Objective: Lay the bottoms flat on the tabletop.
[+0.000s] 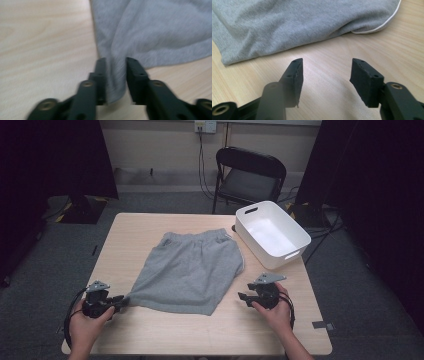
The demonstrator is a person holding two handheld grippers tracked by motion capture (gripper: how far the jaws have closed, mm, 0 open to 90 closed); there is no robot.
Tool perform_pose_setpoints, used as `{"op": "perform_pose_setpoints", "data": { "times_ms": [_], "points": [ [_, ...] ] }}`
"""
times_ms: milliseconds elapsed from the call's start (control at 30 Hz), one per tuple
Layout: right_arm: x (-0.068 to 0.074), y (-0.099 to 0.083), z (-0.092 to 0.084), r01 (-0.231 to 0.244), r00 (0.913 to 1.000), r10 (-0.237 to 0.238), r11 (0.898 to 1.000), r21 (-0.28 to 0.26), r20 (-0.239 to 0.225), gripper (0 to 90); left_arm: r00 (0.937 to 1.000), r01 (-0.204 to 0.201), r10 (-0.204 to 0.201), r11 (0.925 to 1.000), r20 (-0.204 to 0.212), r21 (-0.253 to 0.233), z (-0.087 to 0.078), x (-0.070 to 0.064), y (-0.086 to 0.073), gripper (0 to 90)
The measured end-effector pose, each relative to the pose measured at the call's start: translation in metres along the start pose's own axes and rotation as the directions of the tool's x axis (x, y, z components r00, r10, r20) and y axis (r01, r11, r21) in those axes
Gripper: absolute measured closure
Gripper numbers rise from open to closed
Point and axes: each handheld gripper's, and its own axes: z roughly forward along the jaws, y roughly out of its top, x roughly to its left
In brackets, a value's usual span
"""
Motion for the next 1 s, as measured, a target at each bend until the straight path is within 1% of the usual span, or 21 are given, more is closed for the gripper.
{"op": "perform_pose_setpoints", "data": {
  "times_ms": [33,67,100,167,267,367,433,467,500,567,667,700,733,833,867,900,967,1000],
  "points": [
    [0.0,-0.001,0.0,0.002,1.0,-0.002,1.0,0.003,0.002,41.1,1.0,-0.001,0.001,0.9999,0.005,-0.017,0.0,-0.002,0.003,46.7],
    [0.0,-0.002,0.0,0.0,1.0,-0.001,1.0,0.005,0.003,40.1,1.0,-0.003,0.003,0.9995,0.008,-0.032,0.0,-0.006,0.006,43.9],
    [0.0,-0.003,0.001,-0.002,1.0,0.002,1.0,0.008,0.004,39.0,0.9997,-0.024,0.024,0.9988,0.004,-0.042,0.001,-0.01,0.009,42.5],
    [0.0,-0.004,0.001,0.001,1.0,-0.001,1.0,0.015,0.006,38.5,0.9976,-0.067,0.067,0.9964,0.013,-0.053,0.003,-0.019,0.016,36.2],
    [0.002,-0.006,0.002,0.012,0.9998,-0.012,1.0,0.026,0.013,37.5,0.9898,-0.13,0.134,0.9888,0.049,-0.074,0.012,-0.042,0.028,33.0],
    [0.003,-0.008,0.003,0.016,0.9997,-0.016,0.999,0.036,0.016,36.6,0.9798,-0.171,0.179,0.9806,0.088,-0.097,0.023,-0.068,0.038,31.3],
    [0.003,-0.009,0.004,0.021,0.9995,-0.023,0.998,0.05,0.022,35.1,0.9699,-0.207,0.217,0.9734,0.11,-0.099,0.034,-0.087,0.045,30.4],
    [0.003,-0.01,0.005,0.025,0.9992,-0.027,0.998,0.058,0.031,33.7,0.9677,-0.216,0.227,0.9712,0.11,-0.1,0.038,-0.093,0.047,29.1],
    [0.003,-0.01,0.005,0.031,0.9989,-0.033,0.998,0.062,0.034,33.5,0.9628,-0.233,0.244,0.9668,0.116,-0.105,0.043,-0.102,0.05,28.2],
    [0.003,-0.011,0.005,0.028,0.999,-0.03,0.998,0.063,0.032,32.5,0.9573,-0.237,0.252,0.9646,0.141,-0.114,0.052,-0.113,0.053,28.2],
    [0.002,-0.013,0.005,0.028,0.9989,-0.03,0.998,0.058,0.035,31.2,0.9448,-0.255,0.273,0.9599,0.181,-0.117,0.065,-0.13,0.058,28.8],
    [0.002,-0.013,0.004,0.029,0.9989,-0.031,0.998,0.055,0.034,31.0,0.9383,-0.267,0.285,0.9571,0.196,-0.113,0.069,-0.136,0.059,31.2],
    [0.002,-0.014,0.004,0.03,0.999,-0.032,0.998,0.049,0.032,30.7,0.9299,-0.291,0.307,0.9509,0.202,-0.107,0.074,-0.143,0.06,34.0],
    [0.002,-0.017,0.005,0.033,0.9988,-0.034,0.999,0.027,0.036,29.4,0.9162,-0.31,0.327,0.9448,0.232,-0.106,0.084,-0.158,0.062,35.3],
    [0.002,-0.017,0.005,0.034,0.9988,-0.035,0.999,0.02,0.035,29.3,0.9117,-0.32,0.336,0.9416,0.236,-0.106,0.087,-0.163,0.062,35.4],
    [0.002,-0.018,0.005,0.035,0.9988,-0.036,0.999,0.017,0.035,29.3,0.905,-0.33,0.345,0.9384,0.248,-0.102,0.091,-0.169,0.063,35.9],
    [0.002,-0.018,0.005,0.035,0.9987,-0.036,0.999,0.016,0.035,29.2,0.8966,-0.345,0.36,0.933,0.258,-0.101,0.097,-0.179,0.064,36.7],
    [0.002,-0.018,0.005,0.036,0.9987,-0.037,0.999,0.016,0.036,29.2,0.8895,-0.357,0.369,0.9292,0.269,-0.095,0.1,-0.183,0.064,38.7]
  ]
}}
